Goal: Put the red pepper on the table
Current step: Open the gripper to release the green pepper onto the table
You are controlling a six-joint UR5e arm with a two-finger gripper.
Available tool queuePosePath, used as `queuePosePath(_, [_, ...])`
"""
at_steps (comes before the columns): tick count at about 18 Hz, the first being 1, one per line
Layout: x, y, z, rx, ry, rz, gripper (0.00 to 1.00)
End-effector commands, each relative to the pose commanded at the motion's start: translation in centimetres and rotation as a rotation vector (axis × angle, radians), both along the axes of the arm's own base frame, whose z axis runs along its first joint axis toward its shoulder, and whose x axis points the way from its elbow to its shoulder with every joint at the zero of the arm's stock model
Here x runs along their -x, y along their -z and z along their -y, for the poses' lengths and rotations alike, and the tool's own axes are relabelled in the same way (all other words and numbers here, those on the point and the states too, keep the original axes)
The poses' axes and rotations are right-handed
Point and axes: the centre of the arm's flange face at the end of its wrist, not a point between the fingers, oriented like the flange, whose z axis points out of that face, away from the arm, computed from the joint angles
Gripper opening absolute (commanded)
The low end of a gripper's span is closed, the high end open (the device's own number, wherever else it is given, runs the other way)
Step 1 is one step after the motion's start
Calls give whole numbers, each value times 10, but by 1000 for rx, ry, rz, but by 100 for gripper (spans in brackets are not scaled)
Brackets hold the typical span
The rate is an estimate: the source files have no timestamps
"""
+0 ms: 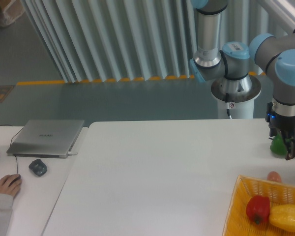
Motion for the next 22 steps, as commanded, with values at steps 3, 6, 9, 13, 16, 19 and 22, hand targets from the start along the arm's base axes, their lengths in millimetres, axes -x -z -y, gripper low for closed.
queuePosePath(3, [0, -3, -1, -4, 2, -5, 100])
queuePosePath(6, [0, -5, -2, -11, 0, -13, 100])
queuePosePath(9, [1, -7, -13, -93, -93, -27, 100])
queuePosePath(13, [-6, -11, -39, -200, -365, -59, 100])
queuePosePath(16, [-9, -10, -41, -215, -407, -39, 100])
queuePosePath(19, [-13, -10, -46, -286, -580, 44, 100])
queuePosePath(22, [-17, 11, -59, -295, -784, 61, 100])
